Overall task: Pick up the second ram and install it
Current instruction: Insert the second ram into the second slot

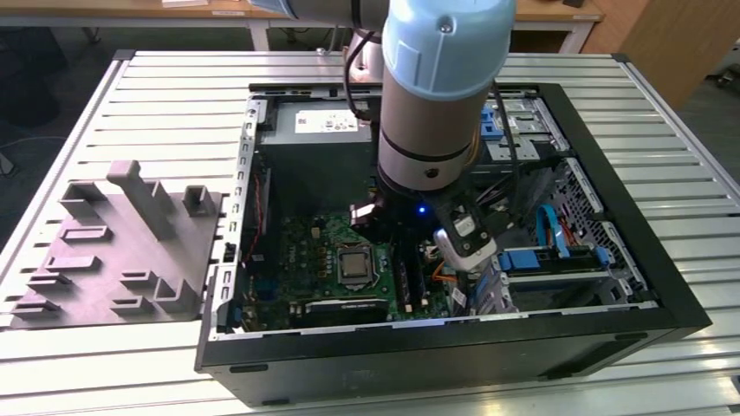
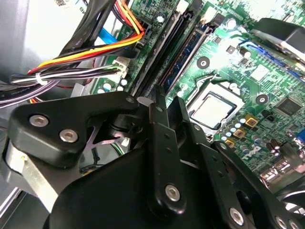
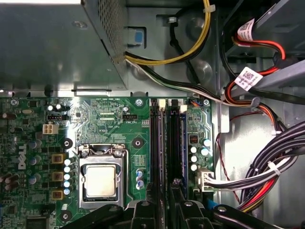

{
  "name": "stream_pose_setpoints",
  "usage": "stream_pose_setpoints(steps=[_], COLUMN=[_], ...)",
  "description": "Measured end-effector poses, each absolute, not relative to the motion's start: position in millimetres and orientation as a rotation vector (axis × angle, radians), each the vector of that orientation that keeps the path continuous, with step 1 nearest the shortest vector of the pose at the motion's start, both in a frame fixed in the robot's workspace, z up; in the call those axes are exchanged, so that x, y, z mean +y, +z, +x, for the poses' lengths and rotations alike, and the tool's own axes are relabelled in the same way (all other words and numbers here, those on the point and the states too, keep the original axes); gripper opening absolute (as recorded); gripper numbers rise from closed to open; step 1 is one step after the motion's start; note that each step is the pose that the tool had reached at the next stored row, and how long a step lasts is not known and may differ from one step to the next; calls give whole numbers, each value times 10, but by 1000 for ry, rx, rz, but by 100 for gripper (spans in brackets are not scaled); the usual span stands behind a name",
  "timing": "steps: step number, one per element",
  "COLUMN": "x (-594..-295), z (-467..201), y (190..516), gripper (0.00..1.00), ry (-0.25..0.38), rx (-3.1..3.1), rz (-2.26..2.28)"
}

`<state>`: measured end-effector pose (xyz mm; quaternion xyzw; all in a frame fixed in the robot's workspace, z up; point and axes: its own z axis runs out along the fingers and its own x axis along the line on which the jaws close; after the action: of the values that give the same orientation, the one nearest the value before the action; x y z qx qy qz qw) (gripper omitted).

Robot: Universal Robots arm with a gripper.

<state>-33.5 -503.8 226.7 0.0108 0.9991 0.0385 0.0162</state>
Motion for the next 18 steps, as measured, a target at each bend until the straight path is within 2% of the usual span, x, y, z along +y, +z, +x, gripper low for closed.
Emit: stream_pose_setpoints(steps=[4,18], x=[-5064,-5079], z=[-336,-336], y=[2248,2210], gripper=[26,26], ry=[142,145], rx=[3106,3106], rz=[34,34])
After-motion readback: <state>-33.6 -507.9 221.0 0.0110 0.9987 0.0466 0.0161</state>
